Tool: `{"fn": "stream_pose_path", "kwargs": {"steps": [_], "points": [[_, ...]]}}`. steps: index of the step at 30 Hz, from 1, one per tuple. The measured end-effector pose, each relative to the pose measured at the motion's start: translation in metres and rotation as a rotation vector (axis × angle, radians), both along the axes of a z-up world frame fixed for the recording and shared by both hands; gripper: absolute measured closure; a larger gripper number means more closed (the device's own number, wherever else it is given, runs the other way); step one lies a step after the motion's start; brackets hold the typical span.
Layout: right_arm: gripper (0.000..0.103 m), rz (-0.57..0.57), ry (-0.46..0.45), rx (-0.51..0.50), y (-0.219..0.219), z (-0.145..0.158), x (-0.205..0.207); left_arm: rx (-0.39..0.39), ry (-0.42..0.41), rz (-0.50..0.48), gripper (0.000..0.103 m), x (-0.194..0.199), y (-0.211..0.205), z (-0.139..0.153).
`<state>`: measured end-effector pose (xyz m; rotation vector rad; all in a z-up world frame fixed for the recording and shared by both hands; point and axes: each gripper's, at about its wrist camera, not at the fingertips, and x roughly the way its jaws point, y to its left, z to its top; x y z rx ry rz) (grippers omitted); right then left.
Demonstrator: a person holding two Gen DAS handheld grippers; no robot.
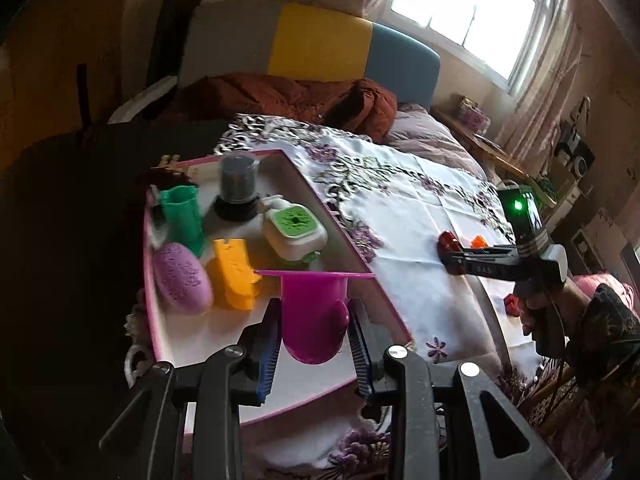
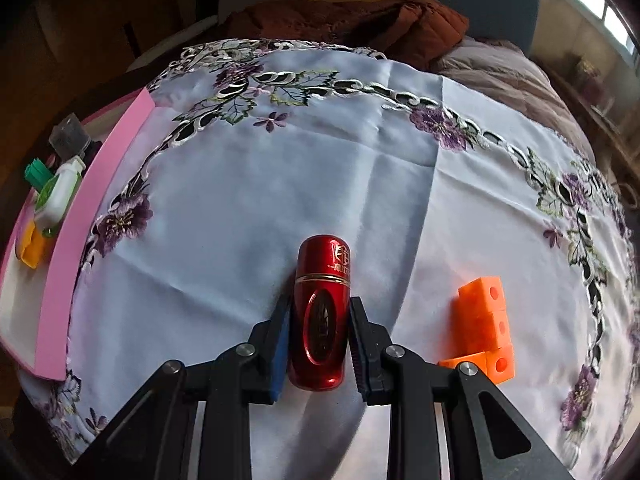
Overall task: Organize rigid objects
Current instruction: 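Carry the magenta cup into the tray and open the left gripper while the right holds the red cylinder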
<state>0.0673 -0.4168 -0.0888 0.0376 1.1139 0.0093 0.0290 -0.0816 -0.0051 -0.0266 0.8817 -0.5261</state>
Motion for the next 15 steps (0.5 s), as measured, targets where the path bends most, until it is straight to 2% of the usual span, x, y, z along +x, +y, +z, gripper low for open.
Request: {"fn": "stream_pose_path", "kwargs": {"steps": [7, 12, 15], "points": [[0.075, 0.036, -0.022, -0.06, 0.006, 0.001, 0.0, -0.014, 0.022, 0.093, 0.071, -0.002, 0.047, -0.002], [0.075, 0.046, -0.027, -0.079, 0.008, 0.001, 0.0, -0.046, 0.09, 0.162, 0.071, -0.002, 0.078, -0.016], [0.075, 0.049, -0.031, -0.09, 0.01, 0.001, -0.001, -0.079, 0.126, 0.168, 0.071, 0.0, 0.08, -0.023]]}}
